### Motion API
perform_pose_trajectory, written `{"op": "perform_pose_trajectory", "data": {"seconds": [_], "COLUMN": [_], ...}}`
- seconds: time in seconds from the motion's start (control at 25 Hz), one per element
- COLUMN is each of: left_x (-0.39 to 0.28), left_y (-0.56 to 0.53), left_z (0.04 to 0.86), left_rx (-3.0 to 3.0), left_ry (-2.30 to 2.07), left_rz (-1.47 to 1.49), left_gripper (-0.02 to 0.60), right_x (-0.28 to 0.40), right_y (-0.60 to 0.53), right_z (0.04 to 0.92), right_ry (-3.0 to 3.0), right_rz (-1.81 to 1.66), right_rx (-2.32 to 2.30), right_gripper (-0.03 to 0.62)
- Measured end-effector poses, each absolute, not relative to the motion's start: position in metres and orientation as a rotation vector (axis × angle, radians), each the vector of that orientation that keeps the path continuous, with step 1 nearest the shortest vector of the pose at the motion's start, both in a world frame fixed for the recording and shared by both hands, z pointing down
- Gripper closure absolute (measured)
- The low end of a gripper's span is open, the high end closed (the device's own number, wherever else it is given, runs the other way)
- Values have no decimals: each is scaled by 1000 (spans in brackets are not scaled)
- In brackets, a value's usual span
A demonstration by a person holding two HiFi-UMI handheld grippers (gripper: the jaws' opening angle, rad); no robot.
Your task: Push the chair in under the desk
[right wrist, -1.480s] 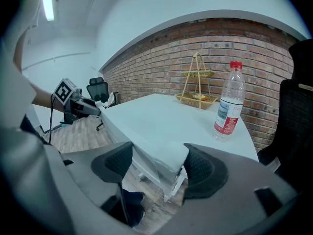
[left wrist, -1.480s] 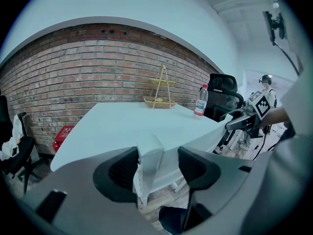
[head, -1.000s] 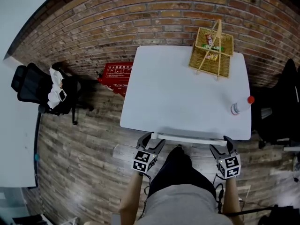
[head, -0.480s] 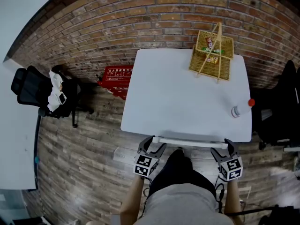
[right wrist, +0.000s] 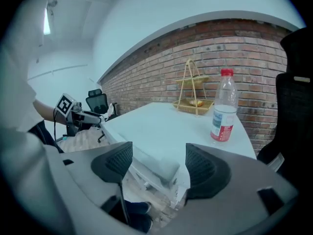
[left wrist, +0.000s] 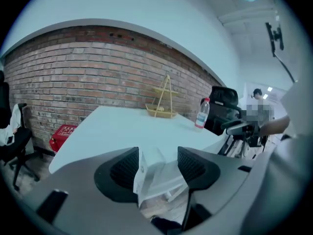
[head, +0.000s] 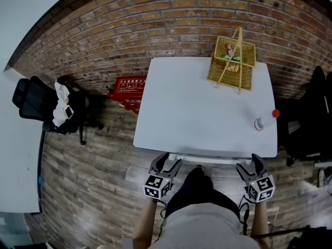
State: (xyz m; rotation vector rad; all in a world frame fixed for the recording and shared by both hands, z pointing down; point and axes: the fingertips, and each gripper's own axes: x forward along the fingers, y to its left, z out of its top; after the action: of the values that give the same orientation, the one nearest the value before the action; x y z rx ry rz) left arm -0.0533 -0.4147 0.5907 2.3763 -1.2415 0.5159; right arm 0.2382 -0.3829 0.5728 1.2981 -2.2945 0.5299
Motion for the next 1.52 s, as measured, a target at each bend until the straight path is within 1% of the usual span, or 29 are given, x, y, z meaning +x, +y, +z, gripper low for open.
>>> {"op": "perform_pose_trajectory", "data": {"seconds": [0.2,0.24,0.28,0.32,0.36,0.44,0.48,0.56,0.76,0.92,1.52], "left_x": [-52,-51,-49,-48,-45,-38,-33,-24,-2,11,37], "left_y": [-434,-438,-443,-448,-452,-460,-463,-468,-473,-472,-477], "left_z": [539,528,518,508,499,485,479,469,457,454,450], "left_rx": [2431,2438,2440,2441,2442,2447,2451,2456,2453,2462,2537], "left_ry": [-1327,-1357,-1390,-1422,-1449,-1494,-1515,-1545,-1550,-1534,-1485], "left_rz": [343,307,268,232,202,174,168,157,120,115,157], "left_gripper": [345,368,419,473,501,526,540,554,563,563,566], "right_x": [233,228,223,219,215,208,204,196,184,186,178], "right_y": [-403,-408,-413,-418,-424,-433,-438,-445,-455,-457,-461], "right_z": [527,517,508,499,490,475,469,460,449,445,448], "right_ry": [-2421,-2444,-2464,-2479,-2490,-2513,-2526,-2555,-2574,-2559,-2545], "right_rz": [433,407,375,339,299,235,219,199,189,212,165], "right_rx": [1426,1431,1440,1459,1486,1536,1549,1562,1590,1657,1611], "right_gripper": [266,267,272,306,379,495,526,547,567,579,579]}}
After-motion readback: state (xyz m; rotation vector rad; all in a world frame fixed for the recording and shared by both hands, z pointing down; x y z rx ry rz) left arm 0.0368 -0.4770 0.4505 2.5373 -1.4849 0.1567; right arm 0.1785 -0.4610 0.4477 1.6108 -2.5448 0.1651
